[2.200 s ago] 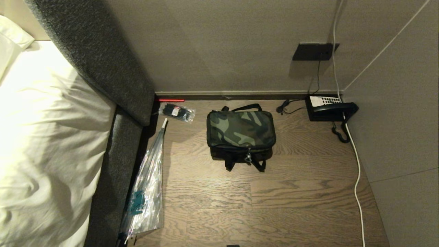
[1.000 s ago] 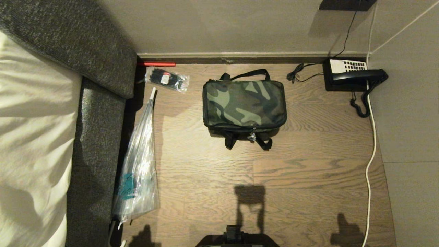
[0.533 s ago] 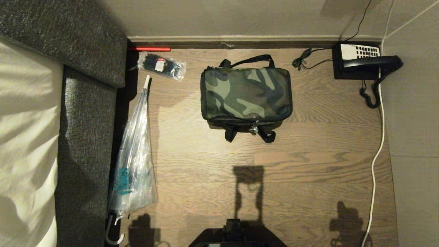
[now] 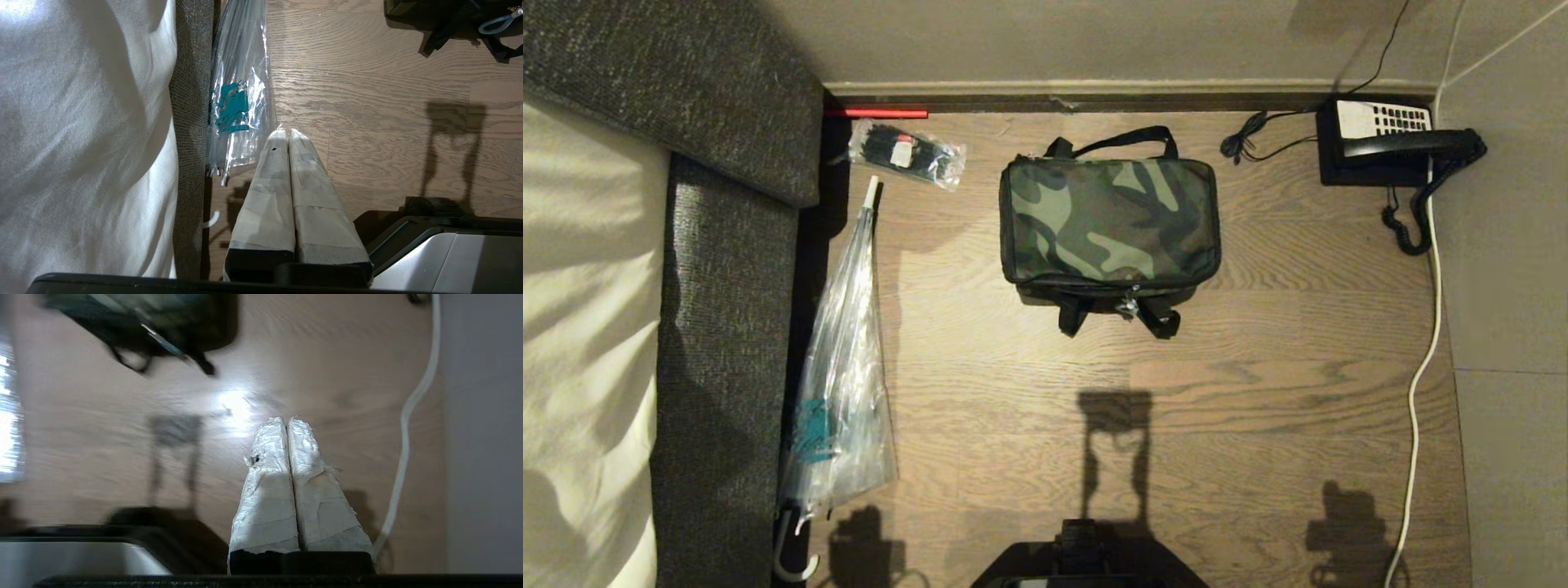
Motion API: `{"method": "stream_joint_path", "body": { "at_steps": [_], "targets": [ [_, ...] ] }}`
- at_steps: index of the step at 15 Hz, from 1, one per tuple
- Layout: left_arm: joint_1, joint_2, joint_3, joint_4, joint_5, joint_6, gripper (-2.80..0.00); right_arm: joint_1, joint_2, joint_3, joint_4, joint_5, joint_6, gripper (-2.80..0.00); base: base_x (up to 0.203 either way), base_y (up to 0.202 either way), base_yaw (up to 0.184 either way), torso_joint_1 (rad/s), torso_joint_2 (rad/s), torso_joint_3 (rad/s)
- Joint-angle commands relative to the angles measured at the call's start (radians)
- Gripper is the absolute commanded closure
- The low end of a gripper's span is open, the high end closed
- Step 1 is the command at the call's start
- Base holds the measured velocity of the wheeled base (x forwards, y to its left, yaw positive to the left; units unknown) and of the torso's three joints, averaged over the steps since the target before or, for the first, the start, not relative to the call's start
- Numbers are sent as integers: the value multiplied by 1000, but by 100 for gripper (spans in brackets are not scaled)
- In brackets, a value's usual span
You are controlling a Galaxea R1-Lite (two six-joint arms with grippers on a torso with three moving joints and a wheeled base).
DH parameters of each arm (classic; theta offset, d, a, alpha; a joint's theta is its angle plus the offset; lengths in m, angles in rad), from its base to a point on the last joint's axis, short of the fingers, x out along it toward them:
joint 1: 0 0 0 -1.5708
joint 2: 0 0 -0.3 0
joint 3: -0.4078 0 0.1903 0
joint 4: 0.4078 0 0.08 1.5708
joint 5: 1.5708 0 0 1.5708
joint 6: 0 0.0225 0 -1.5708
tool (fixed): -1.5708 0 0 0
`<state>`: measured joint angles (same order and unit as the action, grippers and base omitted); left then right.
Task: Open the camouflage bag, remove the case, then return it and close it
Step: Open the top of the storage box
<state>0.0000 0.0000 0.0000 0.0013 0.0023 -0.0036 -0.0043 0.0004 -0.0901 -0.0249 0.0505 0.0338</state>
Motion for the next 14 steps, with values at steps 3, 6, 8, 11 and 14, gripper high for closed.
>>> {"method": "stream_joint_path", "body": {
  "at_steps": [3, 6, 8, 11, 14],
  "targets": [
    [0, 0, 2, 0, 1, 0, 0, 0, -2, -412, 395, 121, 65, 0, 0, 0, 0, 0, 0, 0],
    [0, 0, 2, 0, 1, -1, 0, 0, -1, -453, 523, 197, 100, 0, 0, 0, 0, 0, 0, 0],
    [0, 0, 2, 0, 1, 1, 0, 0, -1, -428, 537, 224, 108, 0, 0, 0, 0, 0, 0, 0],
    [0, 0, 0, 0, 1, 0, 0, 0, -1, -430, 548, 235, 109, 0, 0, 0, 0, 0, 0, 0],
    [0, 0, 2, 0, 1, -1, 0, 0, -2, -443, 535, 244, 108, 0, 0, 0, 0, 0, 0, 0]
  ]
}}
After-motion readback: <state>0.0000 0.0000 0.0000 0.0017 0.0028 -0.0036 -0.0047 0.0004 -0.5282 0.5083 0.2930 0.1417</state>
